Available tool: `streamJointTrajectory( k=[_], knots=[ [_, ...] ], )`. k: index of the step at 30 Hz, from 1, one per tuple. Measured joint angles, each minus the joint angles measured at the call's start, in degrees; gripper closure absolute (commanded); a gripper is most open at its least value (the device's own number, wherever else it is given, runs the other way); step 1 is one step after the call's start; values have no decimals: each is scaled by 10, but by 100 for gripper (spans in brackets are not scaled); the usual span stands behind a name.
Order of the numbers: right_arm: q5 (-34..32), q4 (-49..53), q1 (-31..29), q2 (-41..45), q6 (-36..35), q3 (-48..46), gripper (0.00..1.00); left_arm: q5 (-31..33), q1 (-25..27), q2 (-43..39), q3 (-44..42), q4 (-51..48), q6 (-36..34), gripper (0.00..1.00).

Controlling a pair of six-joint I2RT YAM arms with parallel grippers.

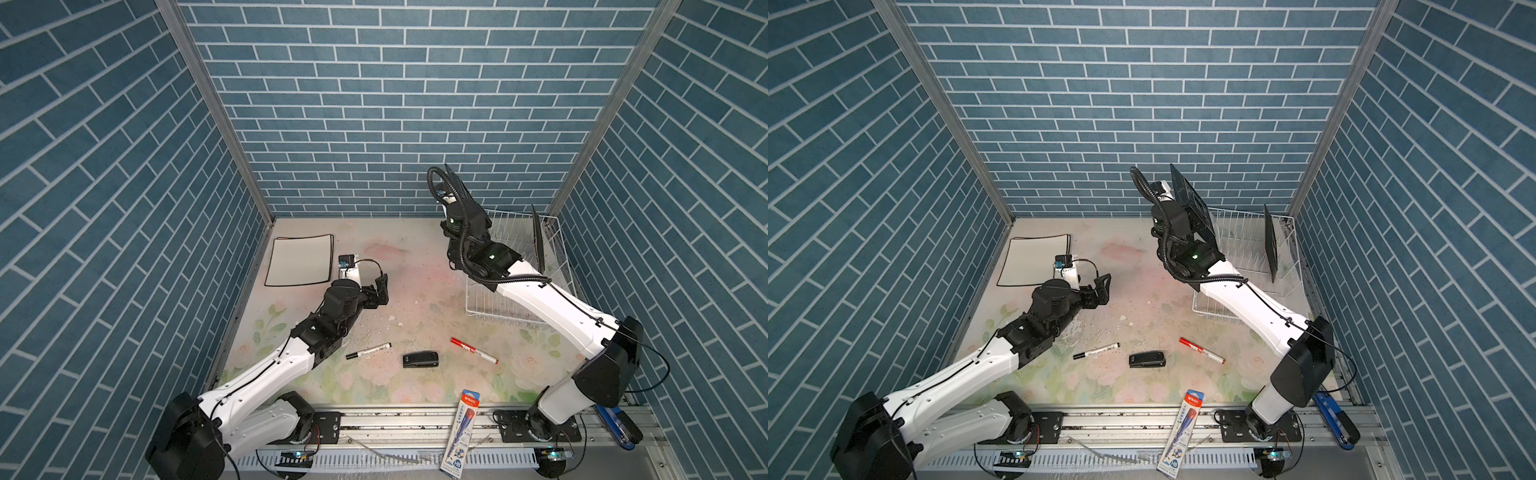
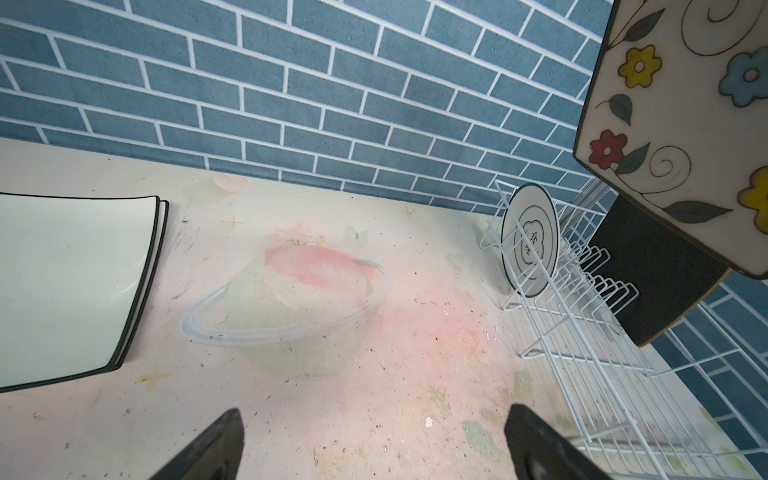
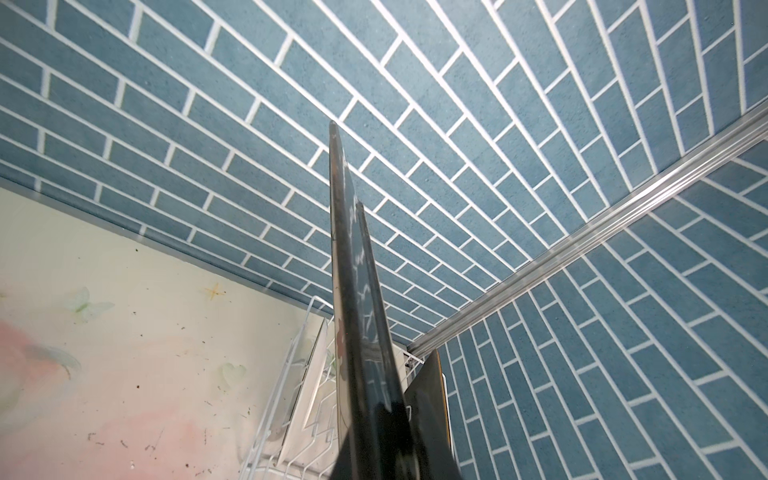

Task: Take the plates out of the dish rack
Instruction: 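Lift the floral square plate up out of the rack with the right gripper, then carry the plate toward the left gripper while the left gripper reaches to meet it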

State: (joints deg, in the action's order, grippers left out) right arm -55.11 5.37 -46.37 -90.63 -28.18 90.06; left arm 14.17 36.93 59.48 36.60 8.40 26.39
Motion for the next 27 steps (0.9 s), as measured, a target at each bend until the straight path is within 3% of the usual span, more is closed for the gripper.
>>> streamJointTrajectory(
  k=[7,15,21,27],
  knots=[
    [29,46,-7,0,65,21,100,0,-11,-9,-8,3,21,0],
    [110,126,-8,-5,183,40,100,-3,-21,-12,-13,0,39,0],
    [194,165,-8,-22,277,54,100,-7,-33,-25,-13,-8,49,0],
    [337,177,19,-43,412,53,100,-13,-44,-44,-13,-19,54,0]
  ],
)
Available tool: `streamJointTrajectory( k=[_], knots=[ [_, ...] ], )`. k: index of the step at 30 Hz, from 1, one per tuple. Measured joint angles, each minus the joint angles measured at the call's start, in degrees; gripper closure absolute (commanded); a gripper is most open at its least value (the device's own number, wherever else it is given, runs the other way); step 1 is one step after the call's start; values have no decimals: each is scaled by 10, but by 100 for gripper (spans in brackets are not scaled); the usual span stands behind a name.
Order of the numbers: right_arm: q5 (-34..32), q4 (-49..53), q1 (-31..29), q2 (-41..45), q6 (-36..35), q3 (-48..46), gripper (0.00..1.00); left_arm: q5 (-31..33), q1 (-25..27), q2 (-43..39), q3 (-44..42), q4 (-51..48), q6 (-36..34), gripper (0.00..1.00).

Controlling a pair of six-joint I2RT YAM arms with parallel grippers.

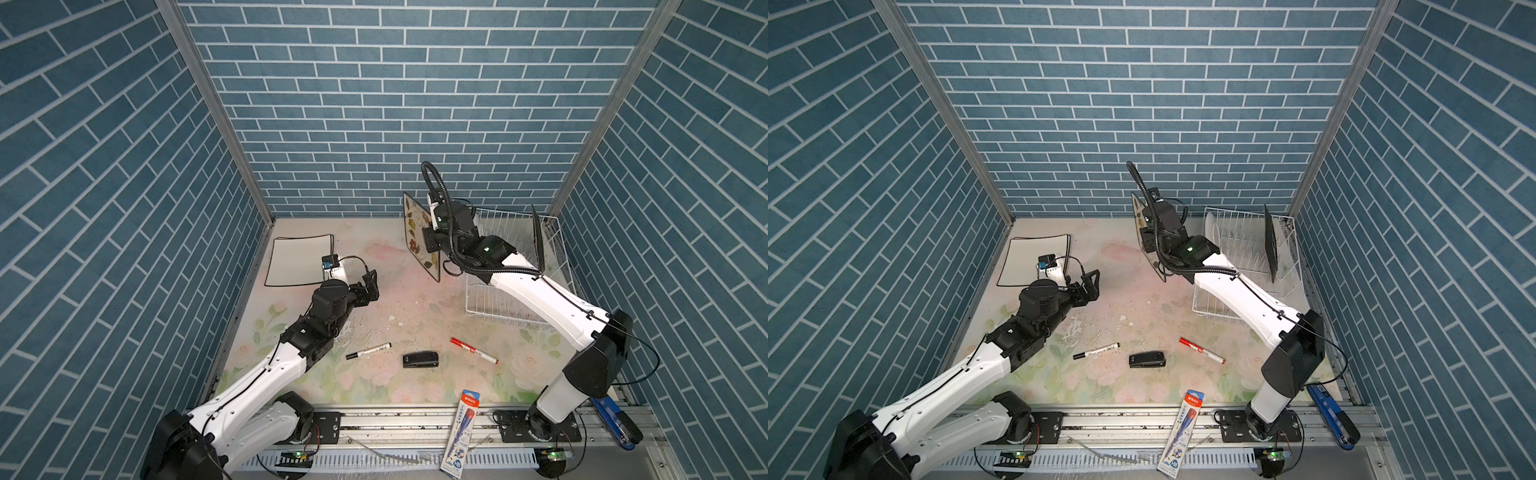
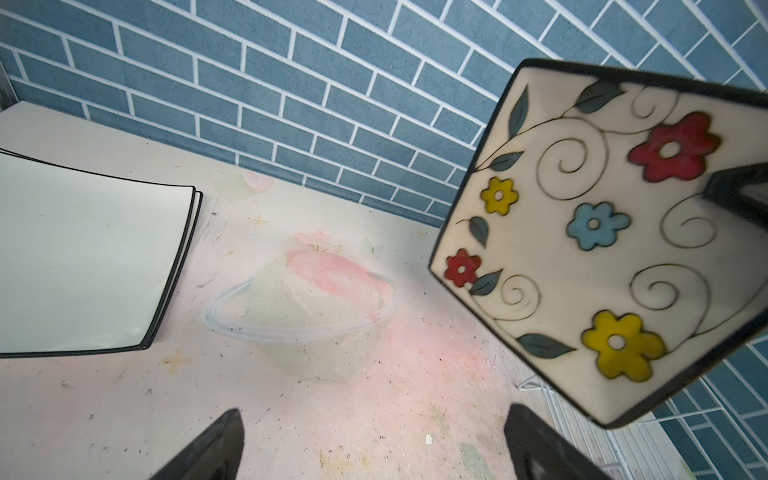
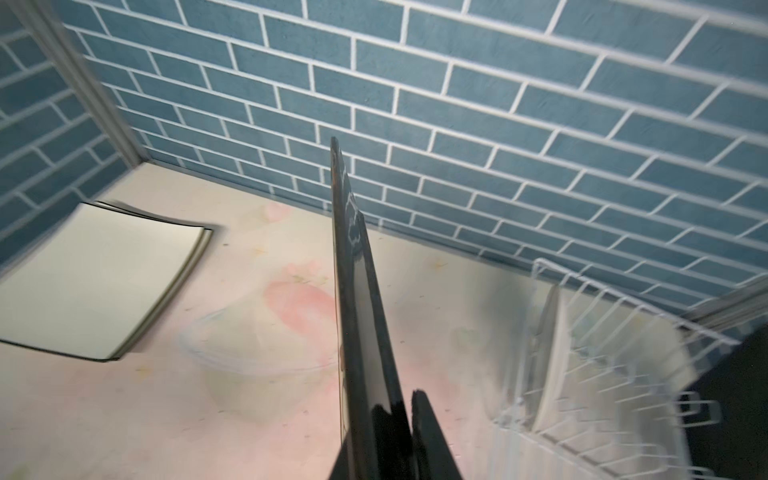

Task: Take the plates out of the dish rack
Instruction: 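Carry the plate toward the left gripper while the left gripper reaches to meet it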

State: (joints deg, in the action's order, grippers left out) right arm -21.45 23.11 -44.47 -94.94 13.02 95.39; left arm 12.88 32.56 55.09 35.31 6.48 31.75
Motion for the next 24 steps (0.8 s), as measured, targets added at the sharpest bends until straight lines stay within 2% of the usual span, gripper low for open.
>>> streamJointTrajectory(
  k=[4,7,11,18,24],
  knots=[
    [110,-24,39,-3,105,-21,100,-3,-11,-22,0,-16,0,0],
    [178,-89,69,-3,186,-70,100,-13,-26,-38,0,-29,7,0],
    [250,-189,99,-3,281,-155,100,-61,-69,-55,0,-35,41,0],
    [315,-333,111,-4,386,-252,100,-178,-144,-55,0,-34,120,0],
    [347,-459,111,-4,448,-305,100,-285,-200,-40,-21,11,214,0]
  ],
)
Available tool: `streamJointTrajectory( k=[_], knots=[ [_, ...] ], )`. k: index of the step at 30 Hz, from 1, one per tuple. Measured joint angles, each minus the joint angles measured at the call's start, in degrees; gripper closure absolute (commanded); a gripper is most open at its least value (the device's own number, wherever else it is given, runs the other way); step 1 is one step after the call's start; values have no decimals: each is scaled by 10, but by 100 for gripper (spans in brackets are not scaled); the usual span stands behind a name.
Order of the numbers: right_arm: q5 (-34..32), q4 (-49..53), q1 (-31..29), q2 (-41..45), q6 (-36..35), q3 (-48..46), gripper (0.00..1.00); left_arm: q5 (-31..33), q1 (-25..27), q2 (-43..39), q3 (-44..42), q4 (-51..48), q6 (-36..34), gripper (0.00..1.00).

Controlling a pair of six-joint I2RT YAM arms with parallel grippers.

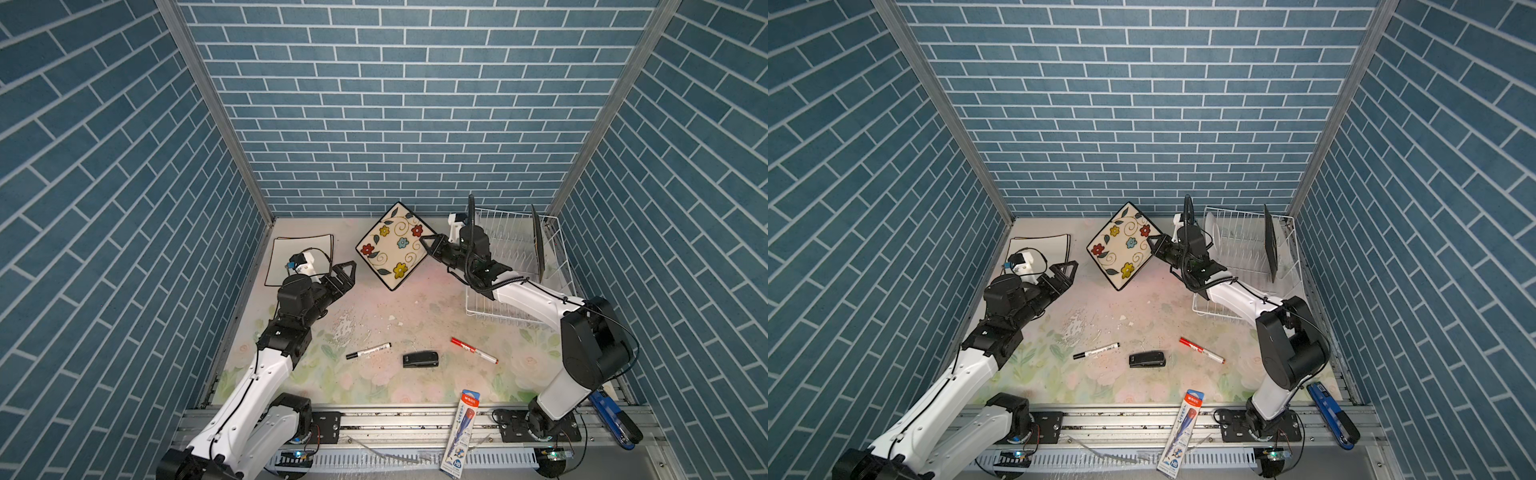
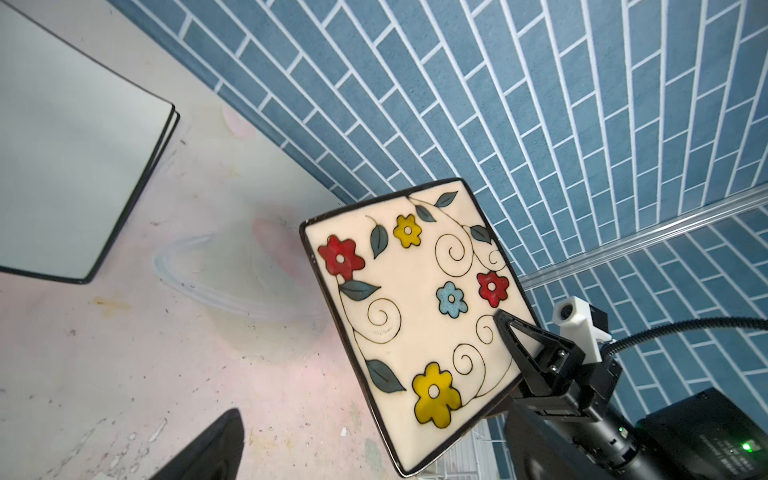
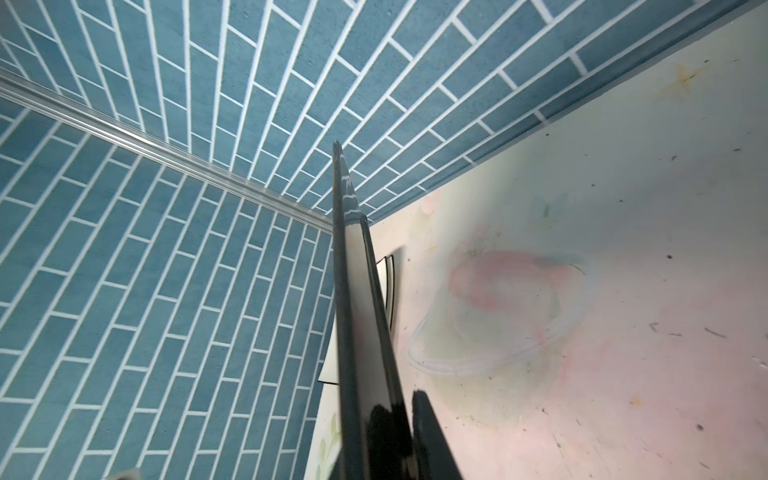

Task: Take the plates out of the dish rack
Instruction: 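Carry the plate toward the left gripper while the left gripper reaches to meet it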

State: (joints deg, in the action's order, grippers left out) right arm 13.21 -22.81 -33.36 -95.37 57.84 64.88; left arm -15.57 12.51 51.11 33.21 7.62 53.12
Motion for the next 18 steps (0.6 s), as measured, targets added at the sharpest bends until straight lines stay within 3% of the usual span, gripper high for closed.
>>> streamJointTrajectory(
  k=[7,18],
  knots=[
    [8,-92,0,0,51,-50,100,-69,-15,24,-19,54,76,0],
    [59,-211,0,-5,166,-68,100,-102,-18,34,-21,98,108,0]
  ],
)
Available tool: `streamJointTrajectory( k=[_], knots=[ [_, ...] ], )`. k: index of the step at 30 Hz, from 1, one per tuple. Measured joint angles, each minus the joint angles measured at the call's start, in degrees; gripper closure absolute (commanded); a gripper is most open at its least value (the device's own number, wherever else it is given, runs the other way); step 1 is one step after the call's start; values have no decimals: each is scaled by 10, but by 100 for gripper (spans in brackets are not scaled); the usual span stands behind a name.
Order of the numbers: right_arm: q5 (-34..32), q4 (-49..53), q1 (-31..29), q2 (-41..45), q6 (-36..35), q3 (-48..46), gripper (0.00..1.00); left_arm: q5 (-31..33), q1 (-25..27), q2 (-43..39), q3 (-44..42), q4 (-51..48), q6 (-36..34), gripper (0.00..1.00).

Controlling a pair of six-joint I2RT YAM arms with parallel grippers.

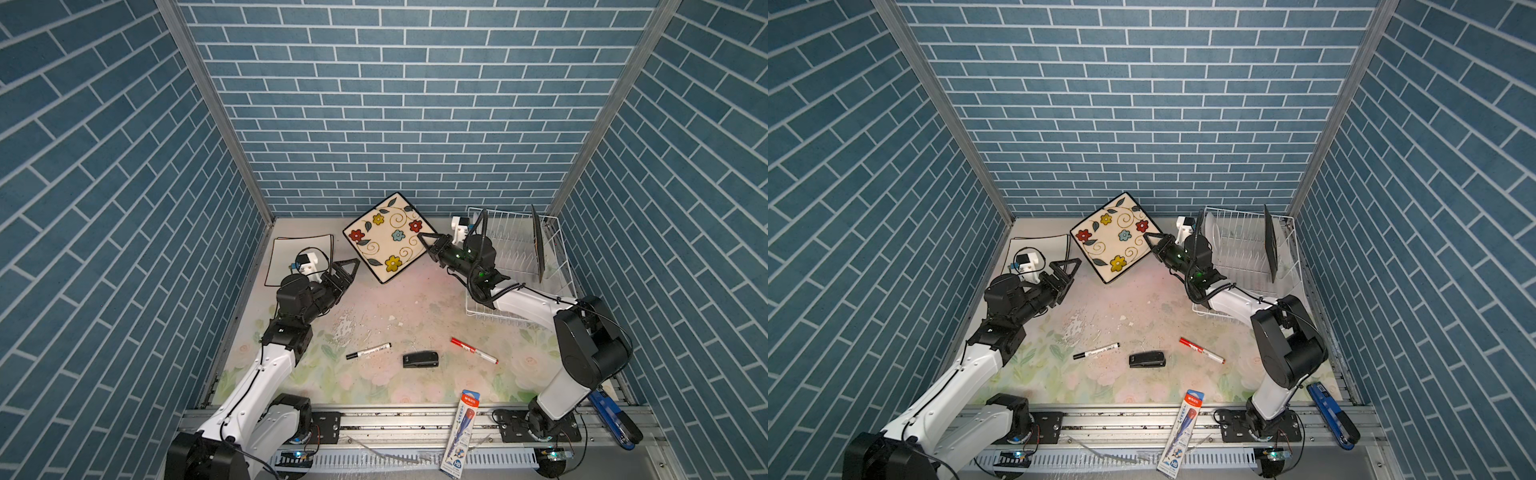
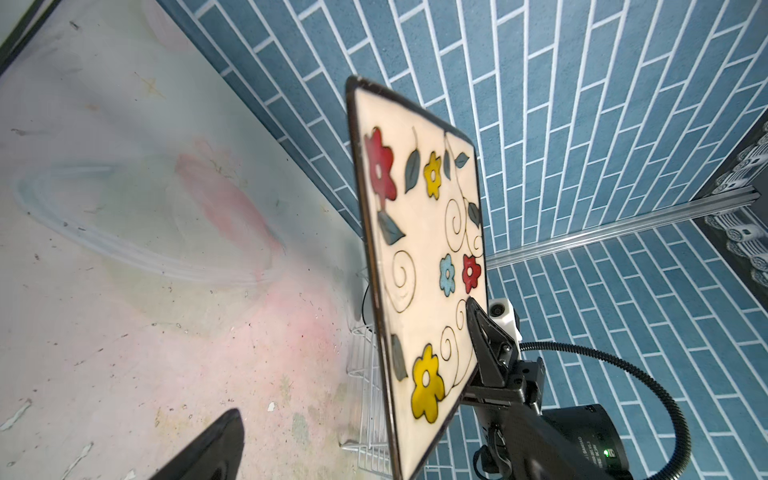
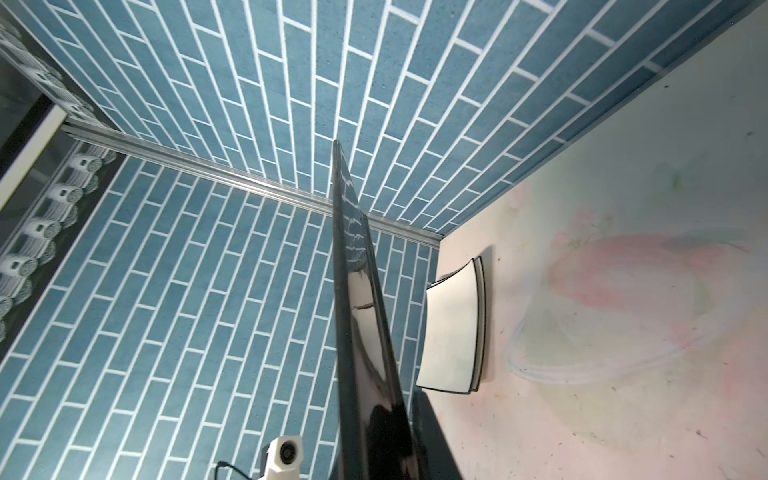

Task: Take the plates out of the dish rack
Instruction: 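Close the left gripper on the plate edge beside the right gripper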

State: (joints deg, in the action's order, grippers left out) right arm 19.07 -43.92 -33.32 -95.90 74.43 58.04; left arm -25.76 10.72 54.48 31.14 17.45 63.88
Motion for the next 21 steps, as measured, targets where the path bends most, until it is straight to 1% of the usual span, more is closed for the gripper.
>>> streamJointTrajectory(
  k=[6,14,18,21],
  knots=[
    [10,-48,-3,0,31,-30,100,-14,0,26,0,40,14,2],
    [9,-59,-12,0,49,-48,100,-35,0,74,8,105,31,6],
    [9,-72,-16,0,54,-47,100,-40,0,82,19,122,33,8],
    [9,-77,-17,0,59,-47,100,-41,0,89,25,137,35,13]
  ],
)
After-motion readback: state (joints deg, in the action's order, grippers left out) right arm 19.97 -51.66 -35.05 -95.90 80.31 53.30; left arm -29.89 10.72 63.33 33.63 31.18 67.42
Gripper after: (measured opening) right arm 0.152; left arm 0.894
